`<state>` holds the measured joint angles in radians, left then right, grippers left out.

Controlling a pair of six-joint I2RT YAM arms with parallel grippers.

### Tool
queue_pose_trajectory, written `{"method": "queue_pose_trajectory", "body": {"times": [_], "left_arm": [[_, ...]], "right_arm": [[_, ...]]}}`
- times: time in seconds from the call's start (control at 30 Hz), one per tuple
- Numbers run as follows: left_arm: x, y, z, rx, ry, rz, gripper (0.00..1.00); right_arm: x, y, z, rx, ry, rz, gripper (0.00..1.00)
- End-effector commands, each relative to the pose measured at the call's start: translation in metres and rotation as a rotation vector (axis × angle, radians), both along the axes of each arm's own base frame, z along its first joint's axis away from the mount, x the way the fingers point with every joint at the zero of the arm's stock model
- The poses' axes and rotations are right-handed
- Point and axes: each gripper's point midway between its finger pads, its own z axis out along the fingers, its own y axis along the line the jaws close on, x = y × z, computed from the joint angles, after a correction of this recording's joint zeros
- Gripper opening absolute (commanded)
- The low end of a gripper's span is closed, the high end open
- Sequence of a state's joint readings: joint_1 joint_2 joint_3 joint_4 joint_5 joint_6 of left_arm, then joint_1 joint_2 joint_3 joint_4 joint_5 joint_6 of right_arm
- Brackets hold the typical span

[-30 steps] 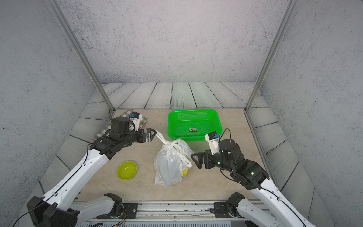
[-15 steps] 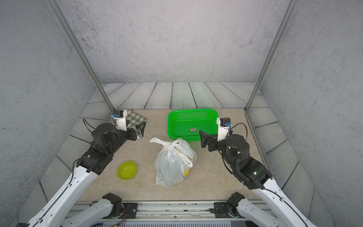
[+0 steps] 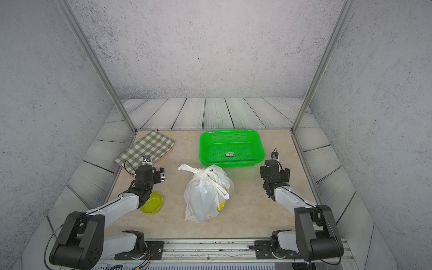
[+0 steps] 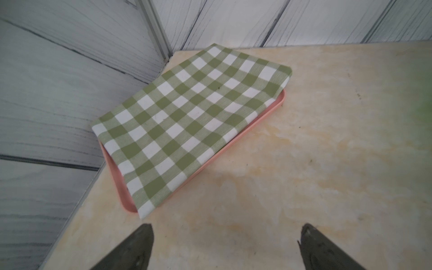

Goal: Place the pineapple into a plastic bag & tie a knot
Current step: Reset both arms

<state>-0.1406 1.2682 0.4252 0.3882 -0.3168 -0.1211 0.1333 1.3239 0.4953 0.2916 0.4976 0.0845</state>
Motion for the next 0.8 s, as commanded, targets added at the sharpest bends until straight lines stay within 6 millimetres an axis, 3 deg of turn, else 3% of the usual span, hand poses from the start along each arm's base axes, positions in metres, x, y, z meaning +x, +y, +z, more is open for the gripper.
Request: {"method": "queue_pose_trajectory", "body": {"times": [0.0, 0.17, 0.3, 0.33, 0.43, 0.5, 0.77], "left_arm": [[0.014, 0.017, 0.017, -0.032, -0.129, 0.036, 1.00], [0.030, 0.003, 0.018, 0.027, -0.179, -0.107, 1.00], [0.032, -0.005, -0.004, 0.021, -0.214, -0.168, 0.99], [0.037, -0.005, -0.002, 0.027, -0.237, -0.166, 0.99], [0.044, 0.005, -0.012, 0.001, -0.089, -0.108, 1.00], [0.047, 0.009, -0.010, -0.011, -0.148, -0.103, 1.00], [0.047, 0.012, -0.013, -0.034, -0.087, -0.095, 1.00]], "right_arm": [[0.029, 0.006, 0.035, 0.019, -0.223, 0.038, 0.99], [0.036, 0.013, 0.010, 0.050, -0.210, 0.078, 0.99], [0.036, 0.010, -0.002, 0.077, -0.236, 0.081, 0.99], [0.040, 0.010, -0.003, 0.070, -0.239, 0.081, 0.99], [0.040, 0.009, -0.007, 0.095, -0.198, 0.078, 0.99], [0.040, 0.008, -0.007, 0.094, -0.199, 0.077, 0.99], [0.038, 0.009, -0.006, 0.093, -0.206, 0.080, 0.99]]}}
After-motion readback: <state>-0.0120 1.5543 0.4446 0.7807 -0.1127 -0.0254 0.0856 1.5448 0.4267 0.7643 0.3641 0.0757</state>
